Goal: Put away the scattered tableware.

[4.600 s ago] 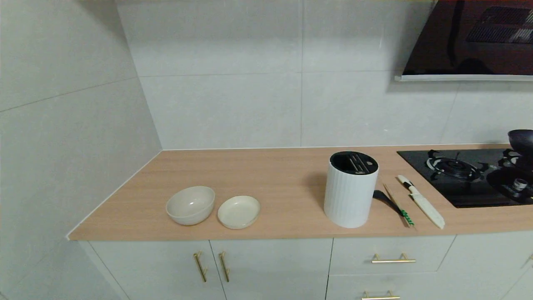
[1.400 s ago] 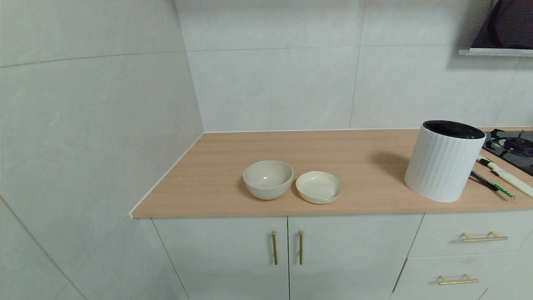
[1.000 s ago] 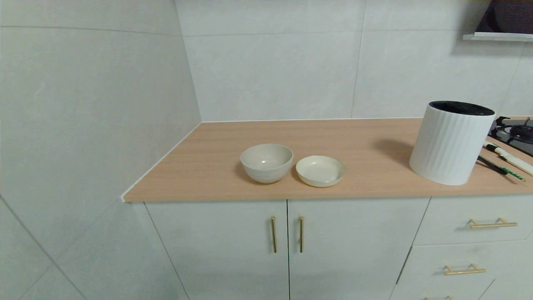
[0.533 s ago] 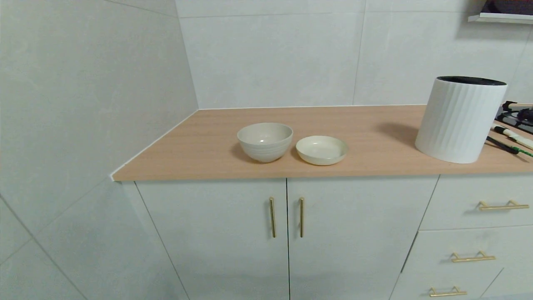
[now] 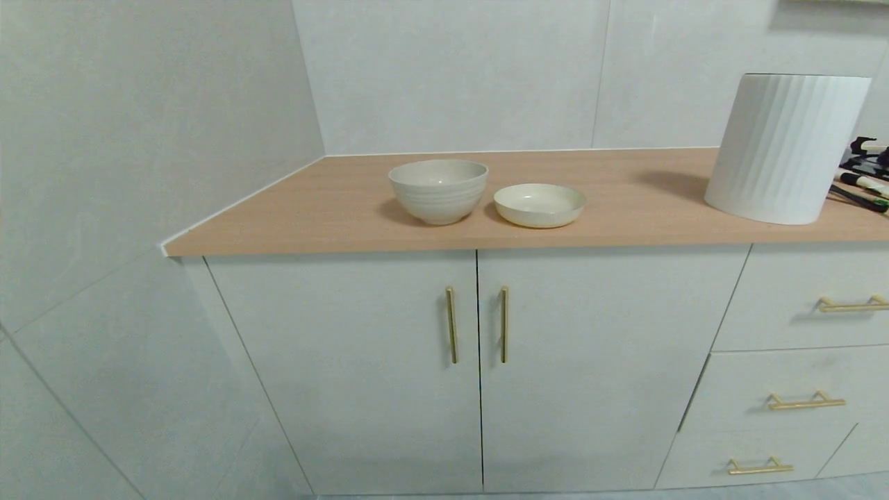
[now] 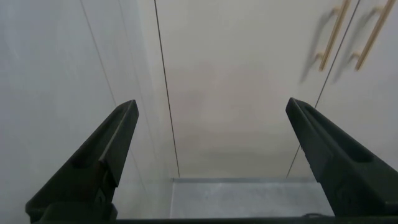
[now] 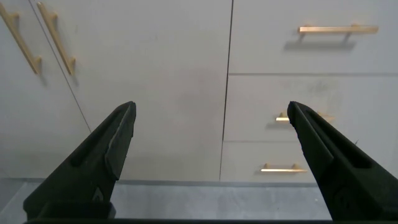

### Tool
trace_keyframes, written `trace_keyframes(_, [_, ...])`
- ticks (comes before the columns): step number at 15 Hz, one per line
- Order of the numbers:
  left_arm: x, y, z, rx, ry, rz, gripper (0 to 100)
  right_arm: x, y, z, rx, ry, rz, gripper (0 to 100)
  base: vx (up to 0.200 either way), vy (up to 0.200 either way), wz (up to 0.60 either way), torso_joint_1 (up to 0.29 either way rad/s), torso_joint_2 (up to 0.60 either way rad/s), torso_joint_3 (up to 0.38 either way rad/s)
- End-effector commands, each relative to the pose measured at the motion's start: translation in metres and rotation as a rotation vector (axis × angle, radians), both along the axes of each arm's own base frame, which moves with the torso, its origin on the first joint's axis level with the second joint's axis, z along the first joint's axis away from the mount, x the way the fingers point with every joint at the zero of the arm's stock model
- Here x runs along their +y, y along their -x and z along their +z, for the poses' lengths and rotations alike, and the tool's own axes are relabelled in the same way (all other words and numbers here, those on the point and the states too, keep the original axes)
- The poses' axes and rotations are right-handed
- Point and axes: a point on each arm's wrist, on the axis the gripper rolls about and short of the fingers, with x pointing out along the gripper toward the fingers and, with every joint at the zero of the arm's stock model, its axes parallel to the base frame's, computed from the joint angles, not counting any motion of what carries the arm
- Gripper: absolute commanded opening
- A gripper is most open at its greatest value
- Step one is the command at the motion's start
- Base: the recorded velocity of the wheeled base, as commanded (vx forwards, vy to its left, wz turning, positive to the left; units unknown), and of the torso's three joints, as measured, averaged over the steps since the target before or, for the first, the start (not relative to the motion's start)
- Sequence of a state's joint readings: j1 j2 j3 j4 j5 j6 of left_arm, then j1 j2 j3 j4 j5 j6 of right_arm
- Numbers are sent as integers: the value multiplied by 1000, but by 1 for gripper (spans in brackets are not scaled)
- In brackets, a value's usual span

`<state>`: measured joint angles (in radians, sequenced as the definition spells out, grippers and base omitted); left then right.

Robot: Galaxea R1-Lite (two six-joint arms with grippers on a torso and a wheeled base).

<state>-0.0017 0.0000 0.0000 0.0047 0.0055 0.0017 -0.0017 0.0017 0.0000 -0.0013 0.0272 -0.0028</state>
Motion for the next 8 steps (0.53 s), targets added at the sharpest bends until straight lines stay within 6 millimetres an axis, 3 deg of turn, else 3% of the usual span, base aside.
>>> trace_keyframes(1, [0,0,0,1,0,1,100,0,0,0,-2,0,1,100,0,0,0,-115,456,339])
trace_keyframes(4, [0,0,0,1,0,1,100,0,0,0,0,0,2,100,0,0,0,-41,246,181])
trace_keyframes(8, [0,0,0,1,0,1,100,0,0,0,-2,0,1,100,0,0,0,-7,18,12])
